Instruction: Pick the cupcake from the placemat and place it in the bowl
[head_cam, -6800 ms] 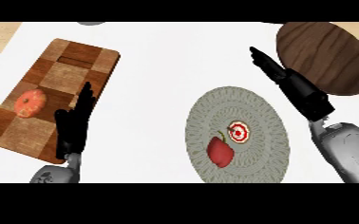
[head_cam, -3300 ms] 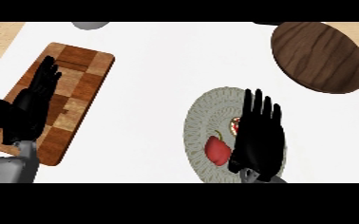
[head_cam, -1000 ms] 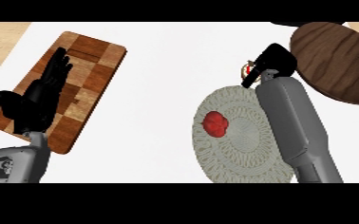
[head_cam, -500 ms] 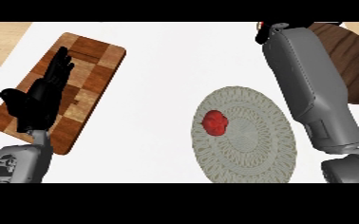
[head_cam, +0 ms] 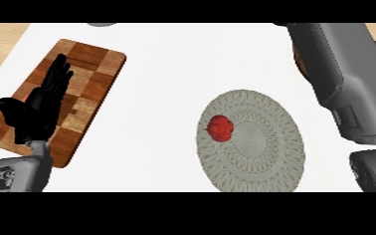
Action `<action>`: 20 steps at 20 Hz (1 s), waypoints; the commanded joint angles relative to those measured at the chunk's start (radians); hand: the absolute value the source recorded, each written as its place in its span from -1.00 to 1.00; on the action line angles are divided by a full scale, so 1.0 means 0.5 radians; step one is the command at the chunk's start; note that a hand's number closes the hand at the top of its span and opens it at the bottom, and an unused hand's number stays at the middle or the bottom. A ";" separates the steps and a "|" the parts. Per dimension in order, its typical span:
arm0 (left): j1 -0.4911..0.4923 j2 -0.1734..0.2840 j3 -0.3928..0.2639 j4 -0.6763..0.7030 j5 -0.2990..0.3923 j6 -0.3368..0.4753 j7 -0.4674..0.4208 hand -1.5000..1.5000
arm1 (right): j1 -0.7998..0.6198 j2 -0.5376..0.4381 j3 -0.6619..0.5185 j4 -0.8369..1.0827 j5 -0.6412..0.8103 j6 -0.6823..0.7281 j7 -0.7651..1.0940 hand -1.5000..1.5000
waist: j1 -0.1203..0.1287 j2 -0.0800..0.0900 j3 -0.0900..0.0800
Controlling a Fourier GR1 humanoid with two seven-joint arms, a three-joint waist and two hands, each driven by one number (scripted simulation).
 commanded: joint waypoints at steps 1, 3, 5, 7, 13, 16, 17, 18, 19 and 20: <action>0.022 -0.006 -0.009 -0.062 -0.015 0.011 0.059 0.00 | 0.007 -0.083 -0.097 0.099 0.011 -0.230 0.109 1.00 | -0.024 -0.006 0.002; 0.039 -0.020 0.030 0.014 0.009 0.000 -0.063 0.00 | 0.012 -0.145 -0.183 0.124 -0.048 -0.319 0.004 1.00 | -0.022 -0.002 0.002; -0.118 0.060 0.061 0.051 -0.002 -0.013 0.091 0.00 | 0.081 -0.119 -0.224 0.153 -0.072 -0.464 -0.045 1.00 | -0.034 0.000 0.003; 0.099 -0.020 -0.005 -0.052 -0.026 -0.009 -0.042 0.00 | 0.203 -0.210 -0.296 0.165 -0.137 -0.577 -0.213 1.00 | -0.026 -0.006 0.004; 0.078 -0.079 -0.021 -0.040 -0.032 0.011 -0.007 0.00 | 0.305 -0.340 -0.436 0.362 -0.265 -0.795 -0.495 1.00 | -0.024 -0.003 0.004; 0.064 -0.022 0.005 -0.072 -0.028 -0.024 0.016 0.00 | 0.307 -0.473 -0.530 0.505 -0.341 -0.882 -0.674 1.00 | 0.005 0.010 0.005; 0.003 0.030 0.049 -0.069 -0.002 -0.052 0.062 0.00 | 0.302 -0.499 -0.547 0.541 -0.362 -0.869 -0.711 1.00 | -0.002 0.008 0.005; 0.071 -0.010 0.026 -0.026 -0.001 -0.068 -0.037 0.00 | 0.279 -0.555 -0.571 0.581 -0.383 -0.860 -0.775 1.00 | 0.013 0.016 0.005; -0.001 -0.045 0.001 -0.039 -0.065 0.014 -0.004 0.00 | 0.298 -0.538 -0.569 0.626 -0.384 -0.877 -0.798 1.00 | 0.004 0.014 0.005; 0.005 -0.005 0.022 -0.050 -0.032 -0.036 0.026 0.00 | 0.344 -0.568 -0.609 0.625 -0.429 -0.944 -0.887 1.00 | 0.007 0.016 0.006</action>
